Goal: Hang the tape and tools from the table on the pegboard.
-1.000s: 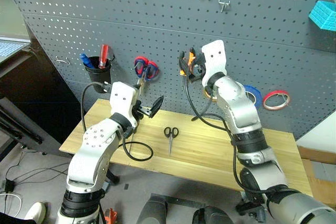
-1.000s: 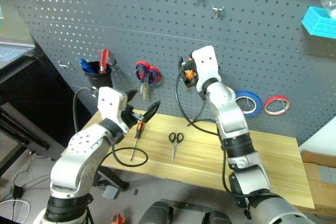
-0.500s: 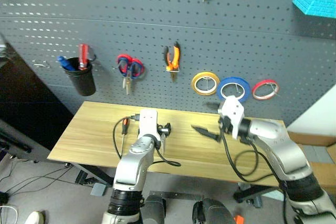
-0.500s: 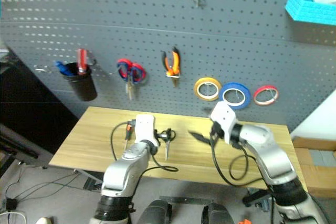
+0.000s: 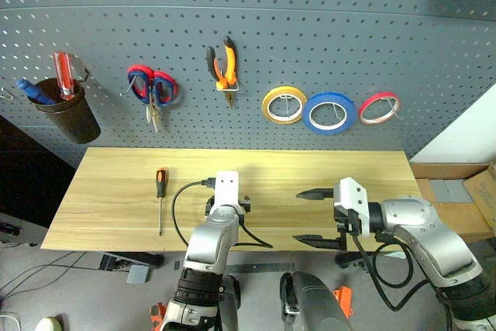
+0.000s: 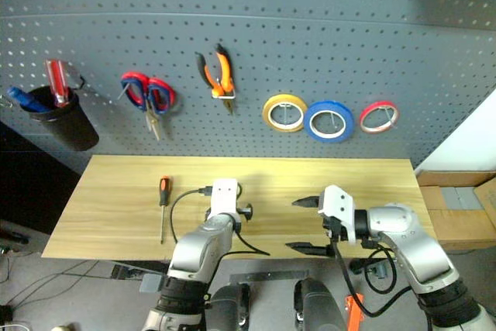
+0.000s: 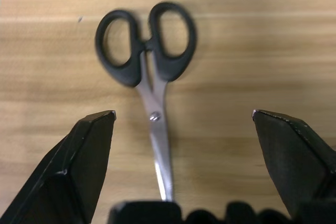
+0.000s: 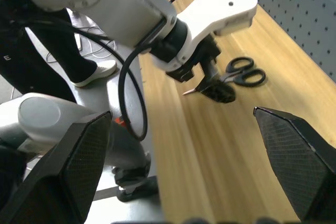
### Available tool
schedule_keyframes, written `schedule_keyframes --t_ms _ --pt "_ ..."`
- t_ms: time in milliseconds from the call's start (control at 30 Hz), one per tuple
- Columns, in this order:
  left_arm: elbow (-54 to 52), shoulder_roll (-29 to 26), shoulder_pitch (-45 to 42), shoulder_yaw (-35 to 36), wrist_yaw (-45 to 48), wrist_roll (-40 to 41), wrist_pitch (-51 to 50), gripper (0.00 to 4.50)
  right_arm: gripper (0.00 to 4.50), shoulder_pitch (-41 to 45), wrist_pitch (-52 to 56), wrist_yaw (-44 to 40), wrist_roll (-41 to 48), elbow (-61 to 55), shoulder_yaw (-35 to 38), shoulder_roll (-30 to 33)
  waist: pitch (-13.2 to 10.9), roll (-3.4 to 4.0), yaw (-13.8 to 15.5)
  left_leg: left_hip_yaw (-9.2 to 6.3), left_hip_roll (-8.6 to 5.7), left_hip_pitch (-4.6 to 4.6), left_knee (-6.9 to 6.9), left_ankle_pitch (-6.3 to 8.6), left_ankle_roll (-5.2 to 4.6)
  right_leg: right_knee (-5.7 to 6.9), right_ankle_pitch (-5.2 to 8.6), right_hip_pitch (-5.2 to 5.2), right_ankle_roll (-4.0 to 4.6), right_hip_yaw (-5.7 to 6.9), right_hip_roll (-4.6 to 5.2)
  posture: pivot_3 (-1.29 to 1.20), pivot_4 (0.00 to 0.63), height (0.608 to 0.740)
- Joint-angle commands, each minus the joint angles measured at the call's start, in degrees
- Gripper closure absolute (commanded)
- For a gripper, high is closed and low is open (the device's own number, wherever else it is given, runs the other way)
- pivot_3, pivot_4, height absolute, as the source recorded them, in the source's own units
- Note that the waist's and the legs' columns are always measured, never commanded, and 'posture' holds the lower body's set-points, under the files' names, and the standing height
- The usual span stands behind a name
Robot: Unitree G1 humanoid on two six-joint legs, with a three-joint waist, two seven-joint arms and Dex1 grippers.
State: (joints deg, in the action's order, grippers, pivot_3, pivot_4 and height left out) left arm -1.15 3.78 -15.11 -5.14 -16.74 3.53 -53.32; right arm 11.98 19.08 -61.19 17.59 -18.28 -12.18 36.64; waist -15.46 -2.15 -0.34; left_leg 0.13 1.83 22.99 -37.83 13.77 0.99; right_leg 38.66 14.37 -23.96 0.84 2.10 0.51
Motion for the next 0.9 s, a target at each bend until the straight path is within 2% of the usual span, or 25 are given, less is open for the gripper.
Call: schedule_keyframes --t_ms 33,533,633,900 --pt "0.3 4.2 1.0 0.4 0.9 0.9 0.1 0.0 0.02 1.2 -1.4 0.1 -0.4 1.1 -0.6 -1.0 -0.4 -0.06 0.0 0.0 -0.05 0.03 0.0 0.0 0.0 -0.01 0.0 -0.01 -0.05 0.0 0.07 -0.06 0.305 0.74" --pt "6.5 3.6 -0.2 2.0 2.2 1.3 -0.7 0.0 0.02 1.8 -11.5 0.1 -8.4 12.1 -2.0 0.4 -0.7 -0.03 0.1 0.07 -0.28 0.14 0.0 0.02 0.03 -0.15 0.02 -0.04 -0.37 0.04 0.4 -0.07 0.305 0.74" --pt "6.8 4.1 -0.1 2.4 1.9 1.5 -0.6 0.56 0.0 2.3 -12.3 0.4 -8.8 13.2 -1.7 0.0 -0.7 -0.02 0.1 0.07 -0.26 0.14 0.02 0.02 0.03 -0.16 0.03 -0.05 -0.37 0.04 0.4 -0.07 0.302 0.74" --pt "5.4 4.3 0.0 2.4 0.4 0.9 -0.9 3.33 0.0 3.5 -15.0 -0.2 -9.7 14.8 -1.9 -0.1 -0.7 -0.03 -0.1 0.09 -0.25 0.13 0.04 0.02 0.04 -0.17 0.03 -0.06 -0.38 0.03 0.39 -0.06 0.296 0.74"
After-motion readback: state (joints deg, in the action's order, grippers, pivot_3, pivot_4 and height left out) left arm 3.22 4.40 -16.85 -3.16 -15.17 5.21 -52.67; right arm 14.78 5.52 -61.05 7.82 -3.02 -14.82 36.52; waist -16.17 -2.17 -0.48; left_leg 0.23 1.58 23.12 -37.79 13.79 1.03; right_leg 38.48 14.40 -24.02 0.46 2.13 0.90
